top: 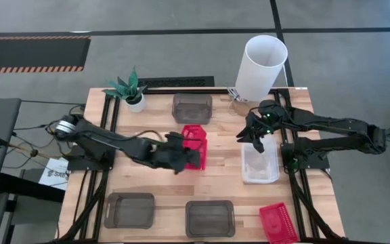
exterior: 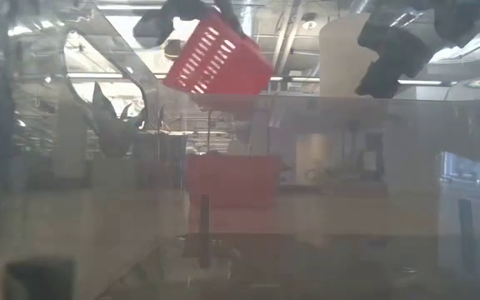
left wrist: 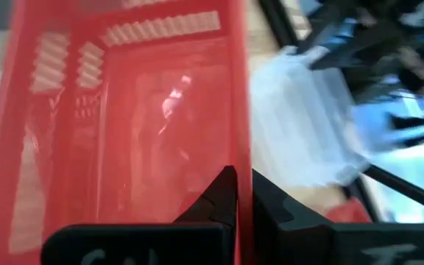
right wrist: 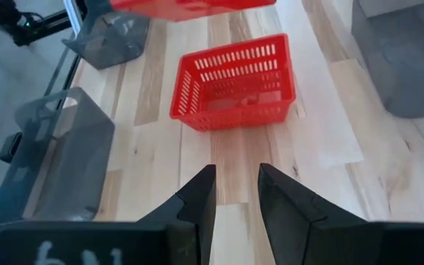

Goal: Stack baskets by color
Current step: Stack the left red bin on top of the middle red bin

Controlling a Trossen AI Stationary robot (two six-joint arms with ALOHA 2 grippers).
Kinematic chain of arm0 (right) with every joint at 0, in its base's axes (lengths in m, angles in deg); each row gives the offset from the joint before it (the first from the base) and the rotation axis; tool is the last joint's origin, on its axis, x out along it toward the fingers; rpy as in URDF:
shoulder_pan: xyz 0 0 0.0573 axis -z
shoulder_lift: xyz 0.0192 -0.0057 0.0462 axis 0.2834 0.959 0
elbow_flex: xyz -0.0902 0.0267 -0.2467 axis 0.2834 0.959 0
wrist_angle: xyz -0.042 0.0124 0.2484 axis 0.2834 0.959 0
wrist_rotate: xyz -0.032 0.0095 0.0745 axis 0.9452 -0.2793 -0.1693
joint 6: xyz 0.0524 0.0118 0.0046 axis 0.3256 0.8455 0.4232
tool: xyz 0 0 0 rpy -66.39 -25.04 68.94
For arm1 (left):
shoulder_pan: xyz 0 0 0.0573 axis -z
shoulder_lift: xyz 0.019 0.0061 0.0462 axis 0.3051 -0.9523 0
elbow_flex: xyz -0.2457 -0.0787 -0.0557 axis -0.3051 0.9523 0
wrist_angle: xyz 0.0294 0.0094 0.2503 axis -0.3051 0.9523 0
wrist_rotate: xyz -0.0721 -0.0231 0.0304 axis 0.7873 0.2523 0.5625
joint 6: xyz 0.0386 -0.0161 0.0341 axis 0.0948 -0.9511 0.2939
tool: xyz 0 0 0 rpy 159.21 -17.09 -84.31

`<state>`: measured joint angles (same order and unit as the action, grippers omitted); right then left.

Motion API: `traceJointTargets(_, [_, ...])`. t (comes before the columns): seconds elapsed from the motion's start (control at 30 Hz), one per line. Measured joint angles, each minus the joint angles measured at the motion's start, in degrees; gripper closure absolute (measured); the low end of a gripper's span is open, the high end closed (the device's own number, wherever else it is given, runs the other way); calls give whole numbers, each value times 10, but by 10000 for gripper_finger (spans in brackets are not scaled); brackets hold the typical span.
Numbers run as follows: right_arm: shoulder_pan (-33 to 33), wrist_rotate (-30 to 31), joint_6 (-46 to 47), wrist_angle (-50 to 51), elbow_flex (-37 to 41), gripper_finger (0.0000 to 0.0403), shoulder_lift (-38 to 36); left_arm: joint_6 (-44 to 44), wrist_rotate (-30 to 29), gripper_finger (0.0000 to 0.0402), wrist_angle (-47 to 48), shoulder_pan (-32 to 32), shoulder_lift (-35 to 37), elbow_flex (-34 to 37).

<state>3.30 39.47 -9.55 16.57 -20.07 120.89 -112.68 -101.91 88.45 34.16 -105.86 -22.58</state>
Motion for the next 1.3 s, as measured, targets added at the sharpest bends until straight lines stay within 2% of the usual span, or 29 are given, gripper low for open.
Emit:
traceJointTargets(0.13, [-2,1,9,6,0,281,-15,-66,-5,401,124,-8,-86,-110])
traceJointTargets(0.27, [-11,1,14,8,0,281,-30,-97,20,401,181,-16,-161,-192])
traceJointTargets(0.53, [-35,1,17,20,0,281,-50,-118,49,401,275,-23,-261,-287])
traceJointTargets(0.87, [-60,1,17,25,0,281,-48,-159,32,401,332,-23,-276,-289])
traceJointTargets(1.3, [-67,1,17,25,0,281,-48,-158,29,401,326,-23,-276,-289])
